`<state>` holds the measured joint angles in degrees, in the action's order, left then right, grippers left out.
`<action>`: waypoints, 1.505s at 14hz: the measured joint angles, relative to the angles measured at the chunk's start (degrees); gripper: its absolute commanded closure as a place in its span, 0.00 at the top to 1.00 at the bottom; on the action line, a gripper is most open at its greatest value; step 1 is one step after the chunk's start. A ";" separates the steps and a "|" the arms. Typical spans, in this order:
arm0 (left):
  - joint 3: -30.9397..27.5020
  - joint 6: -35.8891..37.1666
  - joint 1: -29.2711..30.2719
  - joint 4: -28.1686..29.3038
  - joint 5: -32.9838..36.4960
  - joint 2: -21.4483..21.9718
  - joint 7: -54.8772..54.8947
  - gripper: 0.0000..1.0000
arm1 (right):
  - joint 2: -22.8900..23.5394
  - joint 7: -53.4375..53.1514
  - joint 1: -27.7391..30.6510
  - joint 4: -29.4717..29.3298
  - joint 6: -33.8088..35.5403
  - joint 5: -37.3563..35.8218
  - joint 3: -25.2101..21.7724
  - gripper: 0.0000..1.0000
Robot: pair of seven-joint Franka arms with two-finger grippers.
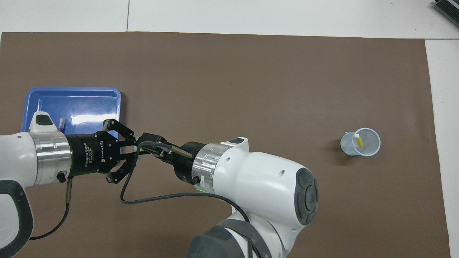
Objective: Transfer and insert pens with both arms
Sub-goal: 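Grasp the green pen with the right gripper from the left gripper, then open the left gripper while the right gripper pulls the pen away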
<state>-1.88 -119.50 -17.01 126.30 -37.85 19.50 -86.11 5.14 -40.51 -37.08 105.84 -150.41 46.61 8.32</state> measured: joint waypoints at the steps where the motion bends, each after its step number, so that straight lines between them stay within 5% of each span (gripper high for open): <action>1: 0.00 0.00 0.00 0.00 0.00 0.05 0.00 0.00 | 0.01 0.78 0.38 -0.02 0.76 0.00 -0.03 0.61; 7: 0.00 0.00 0.00 0.02 0.00 0.35 -0.01 0.00 | 0.00 1.45 0.64 -0.03 1.10 0.00 0.04 0.24; 9: 0.00 0.00 0.00 0.02 0.00 0.43 -0.01 0.00 | 0.00 1.45 0.66 -0.03 1.11 0.00 0.03 0.02; 15: 0.06 -0.04 0.00 0.09 0.03 0.46 -0.01 0.02 | 0.00 1.45 0.91 -0.09 1.69 -0.01 -0.01 0.00; 17: 0.06 -0.04 0.00 0.09 0.03 0.46 0.15 0.43 | 0.00 1.45 0.91 -0.09 1.72 -0.01 -0.01 0.00; 21: 0.06 0.04 0.00 0.09 0.01 0.54 0.29 0.67 | 0.01 1.58 1.24 -0.08 2.19 -0.03 -0.02 0.00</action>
<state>-1.82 -119.47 -17.01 126.40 -37.83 20.04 -85.82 5.15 -38.93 -35.84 105.76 -148.22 46.57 8.30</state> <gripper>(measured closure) 0.621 0.811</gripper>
